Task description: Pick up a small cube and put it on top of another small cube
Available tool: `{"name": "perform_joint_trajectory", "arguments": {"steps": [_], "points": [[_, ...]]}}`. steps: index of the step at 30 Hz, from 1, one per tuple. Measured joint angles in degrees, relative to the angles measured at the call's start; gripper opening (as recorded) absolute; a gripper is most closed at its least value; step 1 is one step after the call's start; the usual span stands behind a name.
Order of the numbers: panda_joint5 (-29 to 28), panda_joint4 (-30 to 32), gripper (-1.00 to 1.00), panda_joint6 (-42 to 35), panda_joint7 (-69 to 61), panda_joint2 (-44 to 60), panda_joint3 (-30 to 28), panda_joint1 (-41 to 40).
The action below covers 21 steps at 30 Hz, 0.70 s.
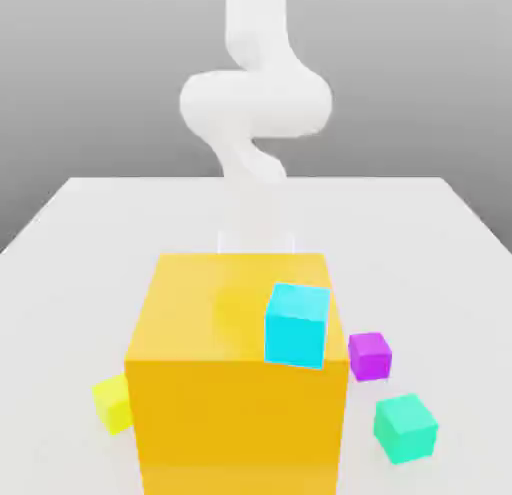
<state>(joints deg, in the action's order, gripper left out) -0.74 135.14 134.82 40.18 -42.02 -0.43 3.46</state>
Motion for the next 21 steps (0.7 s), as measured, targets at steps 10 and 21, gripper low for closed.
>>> {"name": "perform_joint_trajectory", "arguments": {"steps": [10, 21], "points": [[-1.47, 13.65, 0.0, 12.41, -24.24, 15.52, -1.66, 12.97], [-0.9, 28.4, 0.0, 25.84, -51.98, 32.3, -2.05, 25.38]]}}
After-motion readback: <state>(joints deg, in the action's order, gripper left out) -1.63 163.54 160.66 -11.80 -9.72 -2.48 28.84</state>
